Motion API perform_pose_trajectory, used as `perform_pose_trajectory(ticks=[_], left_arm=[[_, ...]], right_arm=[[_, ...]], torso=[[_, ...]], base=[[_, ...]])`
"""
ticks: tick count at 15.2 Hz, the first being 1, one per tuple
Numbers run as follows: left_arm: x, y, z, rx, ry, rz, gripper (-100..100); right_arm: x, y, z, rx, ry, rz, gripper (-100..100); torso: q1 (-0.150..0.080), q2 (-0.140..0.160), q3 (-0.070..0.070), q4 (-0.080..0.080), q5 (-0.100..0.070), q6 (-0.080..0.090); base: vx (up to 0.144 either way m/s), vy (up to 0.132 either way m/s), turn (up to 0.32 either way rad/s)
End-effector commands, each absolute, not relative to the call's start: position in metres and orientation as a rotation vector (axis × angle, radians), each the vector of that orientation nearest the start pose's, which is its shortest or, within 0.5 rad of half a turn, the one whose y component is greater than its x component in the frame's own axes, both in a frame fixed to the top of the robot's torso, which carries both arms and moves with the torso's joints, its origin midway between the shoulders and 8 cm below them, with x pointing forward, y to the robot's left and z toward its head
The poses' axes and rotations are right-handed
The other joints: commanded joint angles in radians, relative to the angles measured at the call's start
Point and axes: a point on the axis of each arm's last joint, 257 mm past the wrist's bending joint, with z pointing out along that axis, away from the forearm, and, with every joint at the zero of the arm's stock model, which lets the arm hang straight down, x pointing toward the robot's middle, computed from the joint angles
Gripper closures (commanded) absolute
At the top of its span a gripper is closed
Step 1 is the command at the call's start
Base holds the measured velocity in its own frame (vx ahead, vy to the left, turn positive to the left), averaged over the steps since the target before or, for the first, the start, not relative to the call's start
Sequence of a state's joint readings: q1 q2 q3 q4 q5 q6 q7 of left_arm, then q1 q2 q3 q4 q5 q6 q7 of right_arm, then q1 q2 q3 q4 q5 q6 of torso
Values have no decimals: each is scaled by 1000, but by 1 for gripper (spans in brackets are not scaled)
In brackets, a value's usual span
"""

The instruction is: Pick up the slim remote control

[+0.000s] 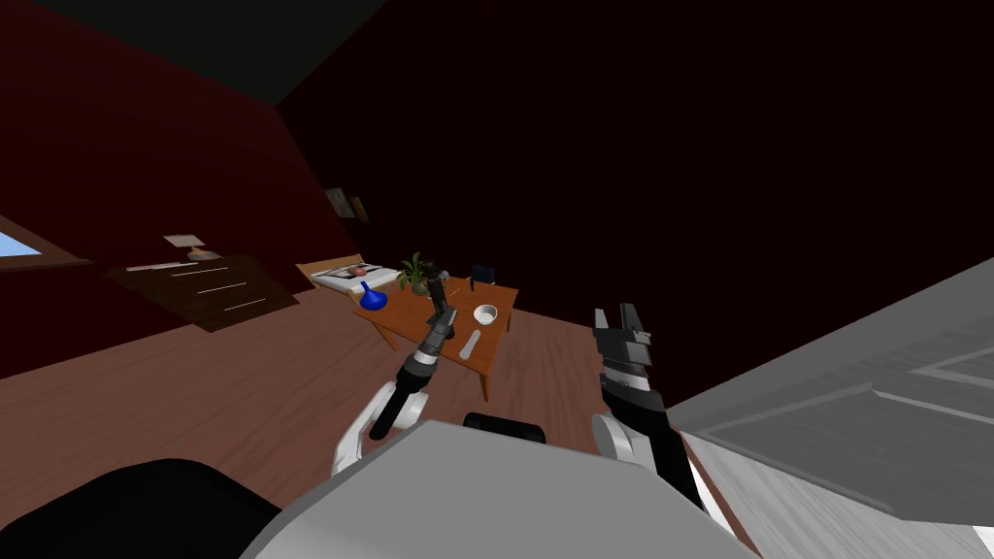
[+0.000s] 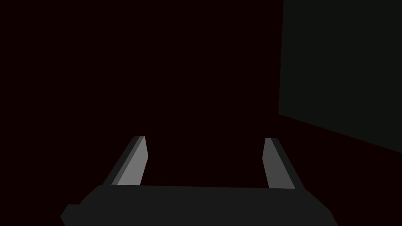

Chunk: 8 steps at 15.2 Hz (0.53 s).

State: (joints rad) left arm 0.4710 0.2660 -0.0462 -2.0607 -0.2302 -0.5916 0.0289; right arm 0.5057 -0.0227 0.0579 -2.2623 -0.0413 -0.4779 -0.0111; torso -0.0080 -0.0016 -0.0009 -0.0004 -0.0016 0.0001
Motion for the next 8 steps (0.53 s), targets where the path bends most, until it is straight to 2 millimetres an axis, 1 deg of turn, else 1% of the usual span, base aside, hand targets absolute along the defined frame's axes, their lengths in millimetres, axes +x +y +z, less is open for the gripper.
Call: perform_pose_trajectory(ticks=[1, 2, 3, 4, 5, 6, 7, 8], left_arm=[[373, 220, -79, -362, 1090, -1202, -100], [377, 214, -94, -324, 1149, -1186, -100], [378, 215, -96, -327, 1152, -1185, -100], [382, 211, -114, -289, 1215, -1166, -100], [382, 211, -115, -290, 1216, -1165, -100], [385, 208, -133, -250, 1278, -1144, -100], [385, 209, -135, -251, 1282, -1142, -100], [387, 205, -149, -199, 1336, -1123, -100]], right_arm=[[353, -264, 10, 718, 636, 1385, 0], [353, -264, 10, 718, 636, 1385, 0], [353, -264, 10, 718, 636, 1385, 0], [353, -264, 10, 718, 636, 1385, 0], [353, -264, 10, 718, 636, 1385, 0], [353, -264, 10, 718, 636, 1385, 0], [353, -264, 10, 718, 636, 1385, 0], [353, -264, 10, 718, 636, 1385, 0]], torso=[[0, 0, 0, 0, 0, 0], [0, 0, 0, 0, 0, 0], [-1, -1, 0, 0, 0, 0], [-2, 0, 0, 0, 0, 0], [-3, -1, 0, 0, -1, 0], [-3, -1, -1, 0, -1, 0], [-3, -1, -1, 0, -1, 0], [-3, -2, -1, 0, -1, 0]], base=[[18, -120, 40], [27, -135, 41], [17, -133, 44], [28, -156, 57], [26, -144, 46], [33, -145, 47], [37, -146, 41], [38, -158, 47]])
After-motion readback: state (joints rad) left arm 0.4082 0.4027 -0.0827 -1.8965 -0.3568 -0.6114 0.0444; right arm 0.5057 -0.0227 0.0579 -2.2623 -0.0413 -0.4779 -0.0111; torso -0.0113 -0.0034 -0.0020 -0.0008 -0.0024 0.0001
